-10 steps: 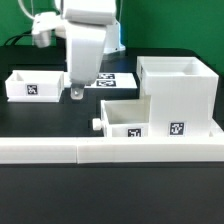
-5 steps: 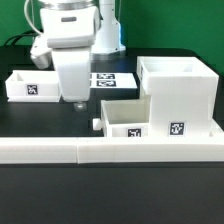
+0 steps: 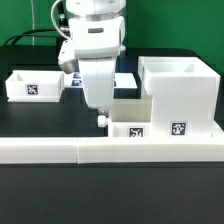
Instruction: Assemble drawer
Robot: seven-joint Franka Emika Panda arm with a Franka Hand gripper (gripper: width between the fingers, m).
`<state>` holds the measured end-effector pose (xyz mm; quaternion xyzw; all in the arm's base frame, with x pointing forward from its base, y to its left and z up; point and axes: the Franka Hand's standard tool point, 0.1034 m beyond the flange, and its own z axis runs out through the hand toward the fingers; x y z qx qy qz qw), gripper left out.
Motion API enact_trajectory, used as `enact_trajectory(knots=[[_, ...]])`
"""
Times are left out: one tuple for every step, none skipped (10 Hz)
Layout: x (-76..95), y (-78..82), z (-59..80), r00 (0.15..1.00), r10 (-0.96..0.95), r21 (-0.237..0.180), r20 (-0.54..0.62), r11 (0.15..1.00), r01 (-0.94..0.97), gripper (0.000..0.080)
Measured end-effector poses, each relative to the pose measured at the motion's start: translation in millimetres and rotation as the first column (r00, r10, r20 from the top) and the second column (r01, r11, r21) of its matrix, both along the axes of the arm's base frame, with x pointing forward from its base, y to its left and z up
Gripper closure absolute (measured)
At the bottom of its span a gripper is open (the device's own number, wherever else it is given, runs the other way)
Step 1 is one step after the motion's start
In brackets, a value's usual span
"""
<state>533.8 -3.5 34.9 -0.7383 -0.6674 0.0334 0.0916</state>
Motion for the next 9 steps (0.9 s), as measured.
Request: enact_trajectory(knots=[[2.1, 3.4, 1.5, 0.999, -0.036, -0.010, -0.014, 0.999, 0.036, 0.0151], [3.5, 4.1, 2.4, 0.998, -0.062, -0.024, -0.031, 0.998, 0.061, 0.0151], [4.7, 3.8, 3.8, 0.996, -0.078, -0.030, -0.034, 0.997, 0.077, 0.0151], [5.8, 3.3, 4.9, 0.996, -0.082, -0.031, -0.030, 0.996, 0.082, 0.0151], [4.8, 3.1, 3.5, 0.996, -0.083, -0.031, -0.033, 0.996, 0.082, 0.0151], [4.1, -0.9, 3.2, 0.998, -0.053, -0.025, -0.031, 0.998, 0.053, 0.0151], [3.3, -14.0, 3.0, 0.999, -0.017, -0.017, -0.029, 1.000, 0.017, 0.0151], [3.8, -21.4, 3.0, 1.000, -0.001, -0.011, -0.027, 1.000, 0.001, 0.0151], [4.4, -22.0, 2.5, 1.000, 0.005, -0.009, -0.028, 1.000, -0.006, 0.0151]])
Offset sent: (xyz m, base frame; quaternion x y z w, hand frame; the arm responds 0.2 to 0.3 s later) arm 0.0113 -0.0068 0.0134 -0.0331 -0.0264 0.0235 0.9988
